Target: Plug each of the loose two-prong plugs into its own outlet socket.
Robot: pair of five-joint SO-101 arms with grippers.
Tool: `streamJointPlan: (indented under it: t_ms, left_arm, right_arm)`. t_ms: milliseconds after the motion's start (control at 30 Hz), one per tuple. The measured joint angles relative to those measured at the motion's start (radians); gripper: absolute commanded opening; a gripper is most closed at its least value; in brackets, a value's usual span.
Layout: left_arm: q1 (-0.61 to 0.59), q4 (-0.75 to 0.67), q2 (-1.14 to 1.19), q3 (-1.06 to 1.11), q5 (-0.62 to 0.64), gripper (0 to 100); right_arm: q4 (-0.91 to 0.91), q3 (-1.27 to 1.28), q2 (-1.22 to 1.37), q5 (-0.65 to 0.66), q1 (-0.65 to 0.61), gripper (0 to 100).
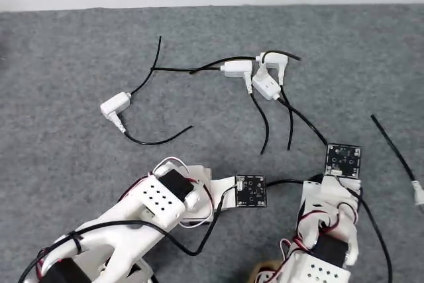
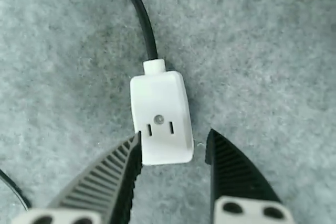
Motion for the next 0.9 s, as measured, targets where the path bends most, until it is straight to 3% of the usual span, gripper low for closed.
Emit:
streamJointPlan:
  t_ms: [733,900]
  left_arm:
    - [-0.002,-0.153,-0.014,0.112,0.002,18]
    - [-0.003,-0.164,0.118,0.043,0.002,18]
  right_arm:
    - [0.000,0.000,0.000,0.009,-0.002,24.4]
    - [0.000,0.000,0.000,0.009,-0.002,24.4]
